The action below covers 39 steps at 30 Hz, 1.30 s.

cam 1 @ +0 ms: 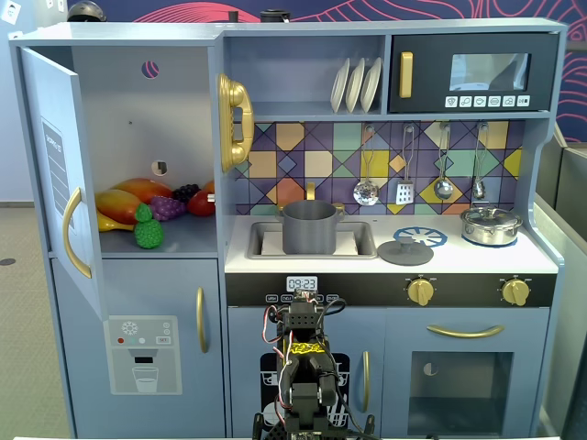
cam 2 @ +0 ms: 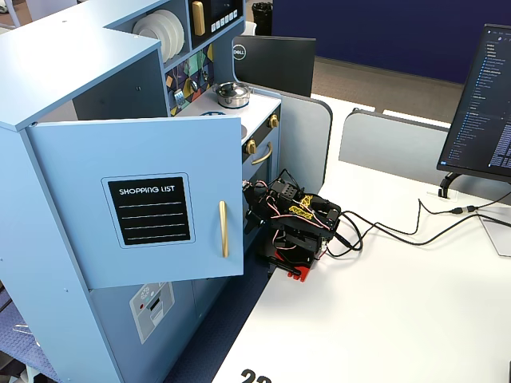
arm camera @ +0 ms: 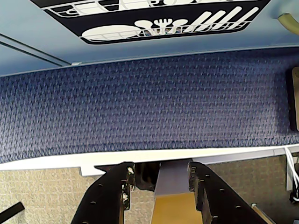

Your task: Pick up the green pineapple from the left cabinet and place it in the gray recipient

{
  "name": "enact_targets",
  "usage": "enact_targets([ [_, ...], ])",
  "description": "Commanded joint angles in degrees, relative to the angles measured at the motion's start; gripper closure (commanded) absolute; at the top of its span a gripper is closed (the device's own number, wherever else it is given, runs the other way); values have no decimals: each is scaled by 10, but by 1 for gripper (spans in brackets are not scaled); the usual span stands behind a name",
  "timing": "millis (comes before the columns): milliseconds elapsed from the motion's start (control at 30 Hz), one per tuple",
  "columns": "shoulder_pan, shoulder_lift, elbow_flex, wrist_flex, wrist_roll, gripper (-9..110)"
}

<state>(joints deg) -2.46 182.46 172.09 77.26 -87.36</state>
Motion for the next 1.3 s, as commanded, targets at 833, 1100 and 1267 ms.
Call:
enact_targets([
  [833,-323,-68,-10,-698,98,101],
  [1100,-451,-177,-182,-749,-33,100],
  [1267,-439,-250,-248,-736,-70,85],
])
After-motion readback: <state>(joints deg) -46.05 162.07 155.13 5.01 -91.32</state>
